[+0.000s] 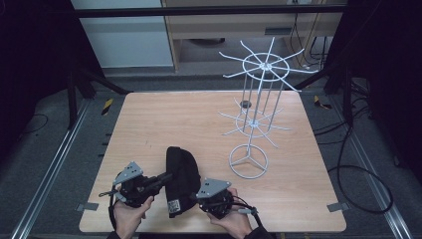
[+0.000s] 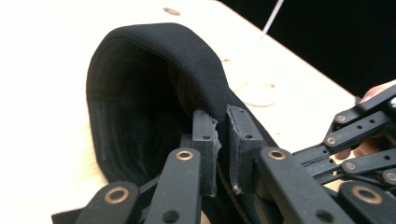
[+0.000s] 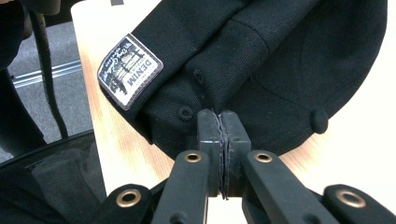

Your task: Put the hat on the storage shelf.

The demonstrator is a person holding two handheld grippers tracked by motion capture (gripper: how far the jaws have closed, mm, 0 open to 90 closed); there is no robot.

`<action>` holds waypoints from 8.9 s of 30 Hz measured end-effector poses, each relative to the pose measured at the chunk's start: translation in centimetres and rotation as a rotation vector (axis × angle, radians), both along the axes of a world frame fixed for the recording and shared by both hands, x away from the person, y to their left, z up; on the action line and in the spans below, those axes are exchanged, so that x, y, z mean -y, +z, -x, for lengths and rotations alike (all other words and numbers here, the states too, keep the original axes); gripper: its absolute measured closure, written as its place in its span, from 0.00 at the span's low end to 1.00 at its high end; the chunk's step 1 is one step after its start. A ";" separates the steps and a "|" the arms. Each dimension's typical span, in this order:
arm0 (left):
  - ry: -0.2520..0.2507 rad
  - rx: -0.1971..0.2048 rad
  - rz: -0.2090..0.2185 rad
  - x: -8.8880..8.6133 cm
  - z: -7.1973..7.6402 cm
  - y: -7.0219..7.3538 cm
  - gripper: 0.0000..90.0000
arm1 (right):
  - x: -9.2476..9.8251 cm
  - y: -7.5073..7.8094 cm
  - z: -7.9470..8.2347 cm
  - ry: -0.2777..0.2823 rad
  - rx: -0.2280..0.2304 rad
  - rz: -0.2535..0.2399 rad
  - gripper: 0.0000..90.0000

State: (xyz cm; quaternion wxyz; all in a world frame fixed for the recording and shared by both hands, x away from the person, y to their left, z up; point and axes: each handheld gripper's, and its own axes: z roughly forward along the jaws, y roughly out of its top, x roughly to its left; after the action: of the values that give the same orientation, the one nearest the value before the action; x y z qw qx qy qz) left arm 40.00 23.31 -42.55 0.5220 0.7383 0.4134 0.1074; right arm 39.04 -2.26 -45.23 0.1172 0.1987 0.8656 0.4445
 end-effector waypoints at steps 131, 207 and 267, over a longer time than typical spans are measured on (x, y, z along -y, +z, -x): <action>0.305 -0.158 -0.222 -10.8 -1.8 -4.7 0.81 | 2.1 1.3 -2.4 -0.102 0.003 -0.083 0.65; 0.283 0.059 -0.234 -4.7 -2.0 3.7 0.90 | 20.0 -1.6 -2.0 -0.567 0.003 -0.072 0.47; 0.032 0.577 0.355 3.9 0.7 18.3 0.91 | 20.4 -1.9 -2.3 -0.594 0.035 -0.064 0.40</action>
State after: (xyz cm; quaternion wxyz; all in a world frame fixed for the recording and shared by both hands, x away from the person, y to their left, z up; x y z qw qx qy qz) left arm 39.31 19.43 -24.29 0.7363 0.5684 0.2722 0.2464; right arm 41.35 -22.70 -47.16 0.2507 0.4389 0.7531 0.4212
